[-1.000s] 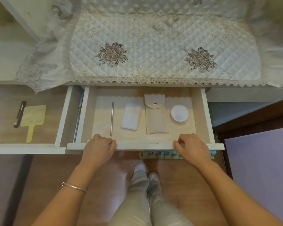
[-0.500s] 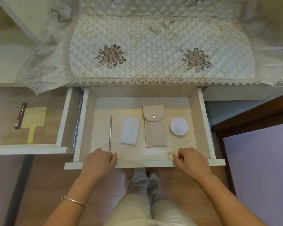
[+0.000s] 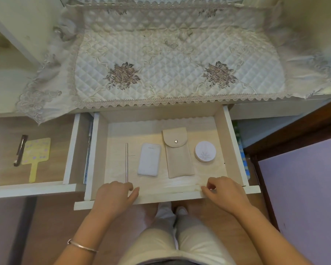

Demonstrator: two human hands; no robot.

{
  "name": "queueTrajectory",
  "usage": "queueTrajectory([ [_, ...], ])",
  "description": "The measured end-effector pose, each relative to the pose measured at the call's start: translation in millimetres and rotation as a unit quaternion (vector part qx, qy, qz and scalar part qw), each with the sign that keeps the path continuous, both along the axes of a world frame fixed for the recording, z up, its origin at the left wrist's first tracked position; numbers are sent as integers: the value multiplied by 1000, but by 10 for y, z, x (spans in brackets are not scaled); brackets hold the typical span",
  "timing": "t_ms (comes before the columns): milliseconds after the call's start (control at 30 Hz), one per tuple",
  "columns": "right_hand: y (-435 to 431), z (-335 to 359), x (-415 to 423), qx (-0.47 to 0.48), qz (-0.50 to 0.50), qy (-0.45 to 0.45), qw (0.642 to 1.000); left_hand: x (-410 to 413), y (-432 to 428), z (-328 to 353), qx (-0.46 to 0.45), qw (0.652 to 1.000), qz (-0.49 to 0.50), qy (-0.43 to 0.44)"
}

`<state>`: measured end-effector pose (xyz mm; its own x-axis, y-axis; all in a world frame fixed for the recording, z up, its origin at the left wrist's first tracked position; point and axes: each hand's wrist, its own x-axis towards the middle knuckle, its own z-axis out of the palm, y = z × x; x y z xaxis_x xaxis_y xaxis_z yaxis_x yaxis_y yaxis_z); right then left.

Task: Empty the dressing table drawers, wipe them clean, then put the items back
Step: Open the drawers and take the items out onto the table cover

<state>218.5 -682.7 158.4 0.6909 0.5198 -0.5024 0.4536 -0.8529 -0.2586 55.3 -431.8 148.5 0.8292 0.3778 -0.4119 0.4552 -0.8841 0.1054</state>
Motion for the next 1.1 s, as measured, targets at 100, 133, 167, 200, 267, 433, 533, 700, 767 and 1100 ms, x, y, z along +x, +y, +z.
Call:
queueTrajectory([
  [100, -21, 70, 87, 34, -8, -29, 999, 169, -8, 93, 6, 999, -19, -50],
  [133, -20, 101, 148, 48, -14, -45, 998, 258, -11, 138, 9, 997, -34, -75],
  [167, -18, 140, 221, 64, -20, -62, 996, 354, -22, 189, 9, 994, -48, -101],
  [200, -19, 181, 307, 80, -24, -76, 994, 460, -40, 235, 15, 990, -62, -127],
  [267, -43, 275, 510, 102, -31, -100, 989, 702, -81, 315, 35, 983, -76, -163],
  [433, -247, 470, 1119, 128, -24, -177, 976, 1434, -322, 561, 36, 970, -97, -220],
  [533, -477, 528, 1548, 128, -24, -204, 970, 1874, -584, 697, 47, 969, -88, -226],
  [700, -1019, 674, 2357, 131, -1, -218, 967, 2592, -1229, 811, 54, 967, -67, -238],
  [767, -1272, 731, 2674, 136, 21, -230, 963, 2848, -1541, 859, 63, 968, -46, -237],
  [1100, -2136, 789, 3878, 147, 52, -238, 959, 3760, -2477, 875, 73, 971, 27, -227],
])
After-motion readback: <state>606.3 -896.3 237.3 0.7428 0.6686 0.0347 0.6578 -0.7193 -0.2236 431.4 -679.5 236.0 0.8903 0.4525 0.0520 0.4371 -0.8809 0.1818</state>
